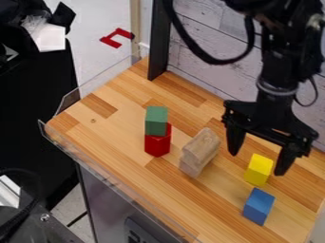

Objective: Put blue block on green block from right side

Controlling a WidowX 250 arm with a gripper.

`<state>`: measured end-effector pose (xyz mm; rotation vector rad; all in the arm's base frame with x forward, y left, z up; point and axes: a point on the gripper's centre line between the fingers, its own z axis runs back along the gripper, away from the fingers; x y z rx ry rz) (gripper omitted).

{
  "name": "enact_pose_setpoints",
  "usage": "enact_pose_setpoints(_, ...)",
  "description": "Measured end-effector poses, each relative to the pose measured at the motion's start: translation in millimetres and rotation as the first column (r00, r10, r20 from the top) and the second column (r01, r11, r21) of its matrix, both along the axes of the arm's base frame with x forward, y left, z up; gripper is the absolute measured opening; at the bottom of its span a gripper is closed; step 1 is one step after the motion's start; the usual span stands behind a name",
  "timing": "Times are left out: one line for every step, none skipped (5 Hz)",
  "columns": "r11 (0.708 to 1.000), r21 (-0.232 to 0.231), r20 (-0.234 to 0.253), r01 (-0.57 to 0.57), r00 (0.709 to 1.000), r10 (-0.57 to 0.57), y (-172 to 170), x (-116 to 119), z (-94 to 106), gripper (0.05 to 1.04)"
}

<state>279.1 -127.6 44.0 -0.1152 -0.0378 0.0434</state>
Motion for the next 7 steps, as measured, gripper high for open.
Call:
enact_pose_setpoints(1.0, 0.006, -0.019, 0.009, 1.0, -0.009, -8, -4, -8.3, 0.999)
enact_pose_setpoints(1.0, 0.018, -0.063, 0.015, 0.998, -0.014, -16, -11, -24.7, 0.999)
enact_pose_setpoints(1.0, 0.01, -0.094, 0.007, 0.996, -0.006, -23, -17, -33.5, 0.999)
enact_pose_setpoints(1.0, -0.019, -0.093, -0.012, 0.996, 0.011, -28, -14, -47.2, 0.999)
enact_pose_setpoints(1.0, -0.022, -0.108, -0.02, 0.994, 0.017, -29, -16, -56.4, 0.991)
enact_pose_setpoints(0.999, -0.028, -0.127, -0.029, 0.992, 0.025, -30, -18, -66.8, 0.91)
enact_pose_setpoints(0.999, -0.016, -0.158, -0.036, 0.987, 0.033, -26, -20, -71.0, 0.642)
